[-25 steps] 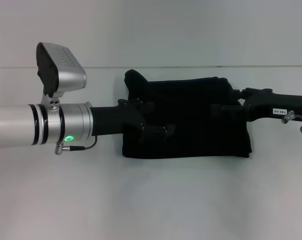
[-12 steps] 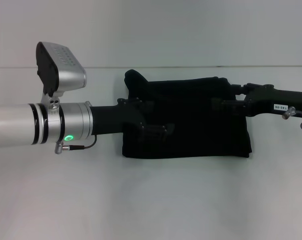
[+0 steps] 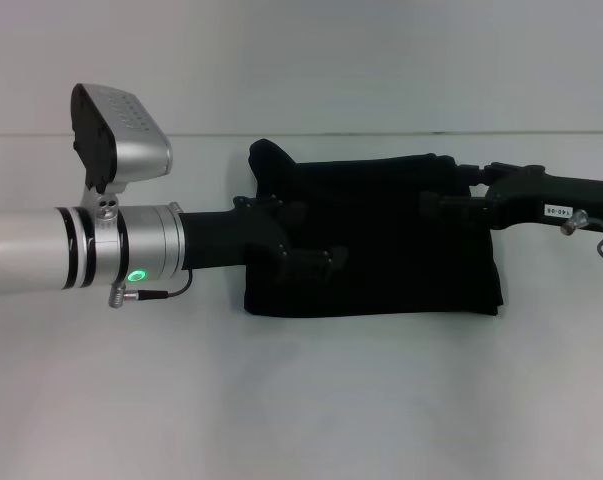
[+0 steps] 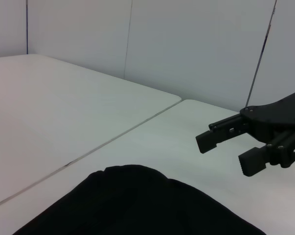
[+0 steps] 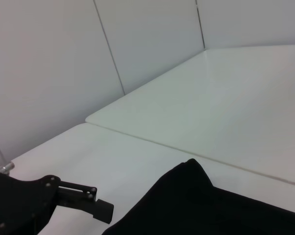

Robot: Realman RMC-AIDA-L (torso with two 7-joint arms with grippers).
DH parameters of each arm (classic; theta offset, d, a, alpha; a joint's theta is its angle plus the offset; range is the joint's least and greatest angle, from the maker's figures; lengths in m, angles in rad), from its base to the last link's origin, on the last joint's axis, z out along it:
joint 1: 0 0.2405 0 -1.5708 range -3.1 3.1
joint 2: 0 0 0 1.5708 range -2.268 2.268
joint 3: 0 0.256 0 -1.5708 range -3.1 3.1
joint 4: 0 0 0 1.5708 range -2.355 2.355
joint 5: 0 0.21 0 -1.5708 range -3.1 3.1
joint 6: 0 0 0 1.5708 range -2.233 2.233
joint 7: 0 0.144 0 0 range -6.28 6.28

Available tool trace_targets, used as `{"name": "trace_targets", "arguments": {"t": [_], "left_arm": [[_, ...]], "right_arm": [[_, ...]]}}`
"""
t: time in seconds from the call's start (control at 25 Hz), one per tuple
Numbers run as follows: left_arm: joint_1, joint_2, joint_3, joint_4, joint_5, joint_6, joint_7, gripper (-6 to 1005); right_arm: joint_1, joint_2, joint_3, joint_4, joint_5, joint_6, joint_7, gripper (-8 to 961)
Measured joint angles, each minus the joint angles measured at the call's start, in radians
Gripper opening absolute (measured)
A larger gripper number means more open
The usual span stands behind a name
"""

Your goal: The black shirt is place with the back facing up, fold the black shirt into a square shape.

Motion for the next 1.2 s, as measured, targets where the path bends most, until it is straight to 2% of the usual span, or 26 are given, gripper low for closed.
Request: {"name": "trace_targets", "arguments": {"t": [1.2], "left_arm": [[0.004,0.000,0.001,-0.002,0.025,-0.002,-0.039,917]], "right_arm": [[-0.003,-0.003,-0.011,0.014,-0.013,-0.008,0.012,842]]}}
